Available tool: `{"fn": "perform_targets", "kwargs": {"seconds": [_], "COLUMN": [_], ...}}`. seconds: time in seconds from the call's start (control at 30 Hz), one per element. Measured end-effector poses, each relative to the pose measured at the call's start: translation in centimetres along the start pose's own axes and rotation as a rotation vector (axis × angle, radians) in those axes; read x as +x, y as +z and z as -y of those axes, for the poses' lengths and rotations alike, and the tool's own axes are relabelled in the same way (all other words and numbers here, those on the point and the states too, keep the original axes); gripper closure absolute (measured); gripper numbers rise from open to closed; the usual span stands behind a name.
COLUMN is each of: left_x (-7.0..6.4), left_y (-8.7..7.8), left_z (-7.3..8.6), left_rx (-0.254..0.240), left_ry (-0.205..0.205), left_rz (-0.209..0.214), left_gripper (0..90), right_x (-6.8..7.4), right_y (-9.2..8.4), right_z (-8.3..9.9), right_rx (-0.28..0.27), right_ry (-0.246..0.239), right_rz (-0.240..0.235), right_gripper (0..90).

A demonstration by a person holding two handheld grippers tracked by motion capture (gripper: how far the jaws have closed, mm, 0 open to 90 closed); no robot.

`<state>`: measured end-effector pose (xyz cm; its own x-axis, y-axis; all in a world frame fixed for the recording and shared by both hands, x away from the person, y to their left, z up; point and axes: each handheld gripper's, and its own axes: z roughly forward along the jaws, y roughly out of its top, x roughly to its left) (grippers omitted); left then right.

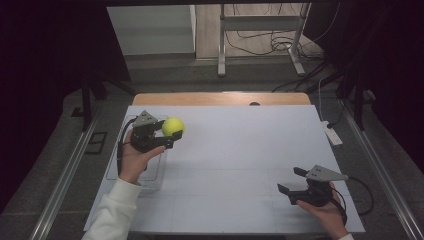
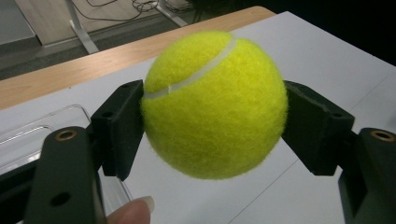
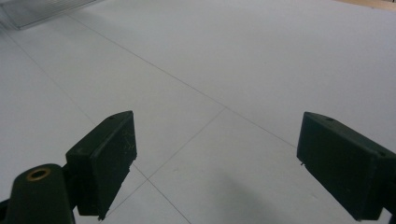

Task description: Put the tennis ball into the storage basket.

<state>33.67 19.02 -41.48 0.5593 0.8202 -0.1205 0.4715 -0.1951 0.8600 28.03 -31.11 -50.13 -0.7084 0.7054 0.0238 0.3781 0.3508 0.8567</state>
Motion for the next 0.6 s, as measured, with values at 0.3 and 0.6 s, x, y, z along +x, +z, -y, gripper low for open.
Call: {"fn": "perform_targets", "kwargs": {"seconds": [0.3,0.6], "left_x": [0.6,1.7], "left_y": [-0.4,-0.4], "left_z": [-0.1,-0.3], "left_rx": [-0.014,-0.023], "left_ry": [-0.01,-0.036], "left_rz": [-0.029,-0.043], "left_gripper": [27.7,27.7], "right_x": [0.0,0.0], "right_y": [0.0,0.0], "right_z": [0.0,0.0], "right_rx": [0.002,0.0], "right_ry": [-0.003,-0.005], "right_rz": [0.001,0.001], "right_gripper": [12.4,12.4]}}
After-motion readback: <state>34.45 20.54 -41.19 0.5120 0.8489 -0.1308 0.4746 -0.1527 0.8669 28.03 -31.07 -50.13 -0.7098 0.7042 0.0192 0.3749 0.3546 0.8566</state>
